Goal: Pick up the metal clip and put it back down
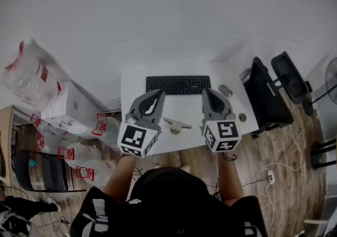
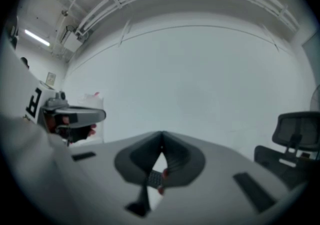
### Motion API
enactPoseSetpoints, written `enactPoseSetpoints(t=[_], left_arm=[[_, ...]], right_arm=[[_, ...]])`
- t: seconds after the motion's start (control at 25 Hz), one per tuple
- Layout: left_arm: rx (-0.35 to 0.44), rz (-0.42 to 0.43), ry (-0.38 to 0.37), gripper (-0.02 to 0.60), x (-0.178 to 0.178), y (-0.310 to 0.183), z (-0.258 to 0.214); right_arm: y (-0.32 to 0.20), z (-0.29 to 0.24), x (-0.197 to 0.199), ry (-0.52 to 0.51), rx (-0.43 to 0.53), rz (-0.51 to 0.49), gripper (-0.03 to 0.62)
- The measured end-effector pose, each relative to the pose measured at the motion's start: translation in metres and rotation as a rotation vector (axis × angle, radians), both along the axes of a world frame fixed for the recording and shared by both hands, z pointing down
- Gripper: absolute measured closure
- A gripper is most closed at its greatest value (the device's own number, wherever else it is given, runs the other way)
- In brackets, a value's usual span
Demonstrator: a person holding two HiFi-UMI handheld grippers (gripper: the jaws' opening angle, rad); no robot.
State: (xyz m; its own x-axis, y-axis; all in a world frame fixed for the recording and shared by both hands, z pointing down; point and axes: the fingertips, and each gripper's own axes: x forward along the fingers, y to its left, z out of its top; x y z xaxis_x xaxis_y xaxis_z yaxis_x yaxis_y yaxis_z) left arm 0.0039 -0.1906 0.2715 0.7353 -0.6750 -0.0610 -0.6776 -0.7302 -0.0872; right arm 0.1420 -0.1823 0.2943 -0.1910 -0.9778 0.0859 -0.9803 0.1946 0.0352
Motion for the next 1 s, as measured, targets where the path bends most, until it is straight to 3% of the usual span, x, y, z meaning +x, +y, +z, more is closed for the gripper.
enactPoseSetpoints(t=[1.0], left_arm=[[0.005, -0.004, 0.003, 0.557, 0.009, -0.013, 0.0]], right_arm=[[-0.017, 0.004, 0.003, 0.045, -0.003, -0.029, 0.56]])
